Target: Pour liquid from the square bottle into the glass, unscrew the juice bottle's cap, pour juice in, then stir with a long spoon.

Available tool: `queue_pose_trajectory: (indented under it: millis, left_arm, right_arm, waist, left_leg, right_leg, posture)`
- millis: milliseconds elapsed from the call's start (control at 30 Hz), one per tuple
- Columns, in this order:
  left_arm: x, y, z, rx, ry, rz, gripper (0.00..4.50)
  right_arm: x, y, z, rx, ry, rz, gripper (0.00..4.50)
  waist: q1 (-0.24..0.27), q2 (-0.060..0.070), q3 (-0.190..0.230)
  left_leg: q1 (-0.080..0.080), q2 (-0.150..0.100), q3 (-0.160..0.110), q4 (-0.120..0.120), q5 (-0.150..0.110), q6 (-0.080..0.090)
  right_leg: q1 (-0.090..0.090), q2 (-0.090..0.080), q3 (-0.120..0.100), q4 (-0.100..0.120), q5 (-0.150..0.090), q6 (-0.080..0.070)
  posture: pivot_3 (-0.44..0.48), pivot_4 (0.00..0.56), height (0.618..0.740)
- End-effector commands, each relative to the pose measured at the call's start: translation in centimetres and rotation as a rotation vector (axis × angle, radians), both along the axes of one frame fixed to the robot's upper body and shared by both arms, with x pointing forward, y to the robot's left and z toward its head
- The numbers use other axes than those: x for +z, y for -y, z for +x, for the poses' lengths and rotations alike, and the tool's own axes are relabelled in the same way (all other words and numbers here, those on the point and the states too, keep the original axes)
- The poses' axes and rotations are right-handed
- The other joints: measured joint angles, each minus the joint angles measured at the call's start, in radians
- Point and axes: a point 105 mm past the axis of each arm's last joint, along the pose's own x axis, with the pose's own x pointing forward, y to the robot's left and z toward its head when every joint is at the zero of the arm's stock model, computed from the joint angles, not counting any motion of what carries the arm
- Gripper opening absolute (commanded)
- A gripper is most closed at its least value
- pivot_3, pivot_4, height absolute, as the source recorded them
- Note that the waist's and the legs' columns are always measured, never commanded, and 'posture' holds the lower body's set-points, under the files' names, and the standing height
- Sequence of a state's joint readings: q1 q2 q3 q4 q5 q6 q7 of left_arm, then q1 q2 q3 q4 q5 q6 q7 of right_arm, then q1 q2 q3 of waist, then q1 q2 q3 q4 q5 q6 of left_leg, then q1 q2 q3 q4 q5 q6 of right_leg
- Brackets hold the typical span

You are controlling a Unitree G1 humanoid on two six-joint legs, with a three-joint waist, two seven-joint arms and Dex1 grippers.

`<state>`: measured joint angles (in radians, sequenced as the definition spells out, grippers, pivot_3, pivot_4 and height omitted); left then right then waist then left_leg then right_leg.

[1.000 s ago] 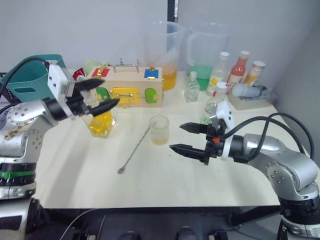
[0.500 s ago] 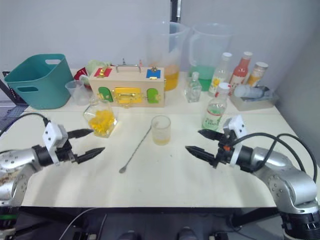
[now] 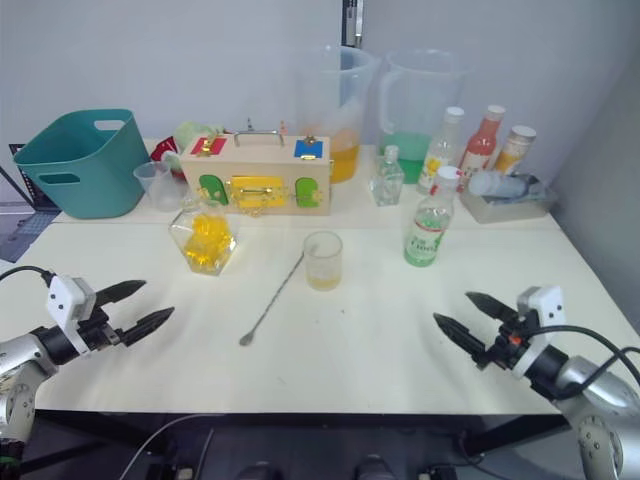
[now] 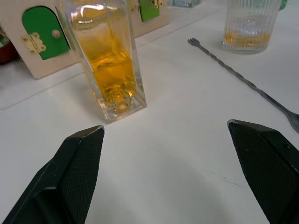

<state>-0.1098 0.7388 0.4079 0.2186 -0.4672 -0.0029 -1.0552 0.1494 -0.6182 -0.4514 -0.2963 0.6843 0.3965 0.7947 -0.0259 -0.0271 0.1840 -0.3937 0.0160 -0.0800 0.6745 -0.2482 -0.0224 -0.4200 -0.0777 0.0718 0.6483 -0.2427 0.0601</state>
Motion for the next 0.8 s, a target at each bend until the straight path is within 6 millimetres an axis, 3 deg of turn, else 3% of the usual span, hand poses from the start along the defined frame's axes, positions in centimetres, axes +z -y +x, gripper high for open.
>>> queue_pose_trajectory:
  millis: [33,300,533,800]
  left_arm:
    - [0.6,-0.2,-0.2,-0.010,0.024,-0.030,4.47]
    - [1.1,2.3,-0.1,-0.130,-0.019,-0.109,4.47]
    - [4.4,6.3,-0.6,-0.330,-0.009,-0.143,4.47]
    - [7.6,8.3,-1.4,-0.454,0.060,-0.093,4.47]
  right_arm:
    - [0.7,0.5,-1.1,-0.046,0.051,-0.018,4.50]
    - [0.1,0.6,-1.8,-0.110,0.042,0.010,4.50]
    - [-1.0,0.8,-1.0,-0.173,-0.006,0.033,4.50]
    - [2.3,-0.3,2.8,-0.214,0.112,0.021,4.50]
  waist:
    - [0.000,0.000,0.000]
    - [0.000,0.000,0.000]
    - [-0.001,0.000,0.000]
    - [-0.019,0.001,0.000]
  left_leg:
    - [0.000,0.000,0.000,0.000,0.000,0.000]
    - [0.004,0.000,0.000,0.000,0.000,0.000]
    - [0.004,0.000,0.000,0.000,0.000,0.000]
    - [0.006,0.001,0.000,-0.003,0.000,0.000]
  right_leg:
    - [0.000,0.000,0.000,0.000,0.000,0.000]
    - [0.004,0.000,0.000,-0.001,-0.001,-0.001]
    - [0.005,0.000,0.000,-0.001,-0.001,-0.001]
    - [0.005,0.001,0.000,-0.001,-0.002,-0.002]
  posture:
    - [0.000,0.150,0.740]
    - [0.000,0.150,0.740]
    - [0.000,0.150,0.740]
    - [0.000,0.150,0.740]
